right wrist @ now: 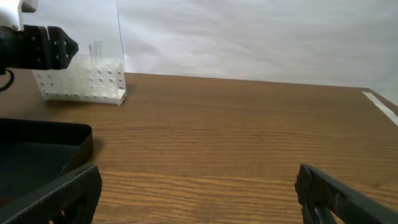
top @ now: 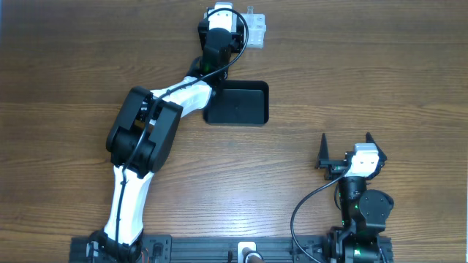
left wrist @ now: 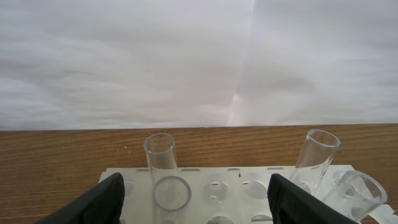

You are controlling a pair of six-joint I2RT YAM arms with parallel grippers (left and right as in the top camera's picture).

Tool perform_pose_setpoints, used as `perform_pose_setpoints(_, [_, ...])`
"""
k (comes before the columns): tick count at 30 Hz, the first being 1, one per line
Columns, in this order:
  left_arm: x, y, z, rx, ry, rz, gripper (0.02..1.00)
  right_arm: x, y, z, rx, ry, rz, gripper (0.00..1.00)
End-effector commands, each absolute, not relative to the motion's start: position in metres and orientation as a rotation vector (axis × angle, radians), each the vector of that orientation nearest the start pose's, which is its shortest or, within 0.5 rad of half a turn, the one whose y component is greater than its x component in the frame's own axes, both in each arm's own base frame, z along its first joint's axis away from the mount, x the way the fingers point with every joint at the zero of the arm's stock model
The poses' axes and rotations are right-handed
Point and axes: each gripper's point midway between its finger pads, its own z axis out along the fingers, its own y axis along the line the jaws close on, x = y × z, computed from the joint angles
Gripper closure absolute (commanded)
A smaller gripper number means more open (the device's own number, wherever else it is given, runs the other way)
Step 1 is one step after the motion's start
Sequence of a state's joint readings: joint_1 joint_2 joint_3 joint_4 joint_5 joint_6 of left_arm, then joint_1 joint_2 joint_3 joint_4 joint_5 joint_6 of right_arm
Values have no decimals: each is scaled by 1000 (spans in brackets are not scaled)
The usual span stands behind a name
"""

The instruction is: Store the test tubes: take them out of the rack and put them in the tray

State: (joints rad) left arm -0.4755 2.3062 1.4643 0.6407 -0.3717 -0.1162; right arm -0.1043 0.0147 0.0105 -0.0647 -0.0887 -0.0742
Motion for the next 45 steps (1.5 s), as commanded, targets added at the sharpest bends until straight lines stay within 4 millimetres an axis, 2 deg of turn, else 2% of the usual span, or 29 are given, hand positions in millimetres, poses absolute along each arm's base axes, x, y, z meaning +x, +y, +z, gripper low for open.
perform_pose_setpoints(1, [598, -231, 117, 42, 1755, -84, 310, 246, -9, 158, -42, 1638, -49, 7])
perform_pose_setpoints(9, [598, -226, 116, 21, 1756, -56, 380, 246, -9, 158, -43, 1637, -49, 7])
perform_pose_setpoints(19, [598, -221, 113, 7, 1768, -27, 389, 246, -9, 158, -42, 1637, -49, 9])
perform_pose_setpoints(37, [598, -219, 113, -1, 1767, -16, 577, 246, -9, 158, -42, 1638, -49, 7])
perform_pose_setpoints(45, [598, -219, 113, -2, 1767, -16, 627, 246, -9, 158, -42, 1638, -49, 7])
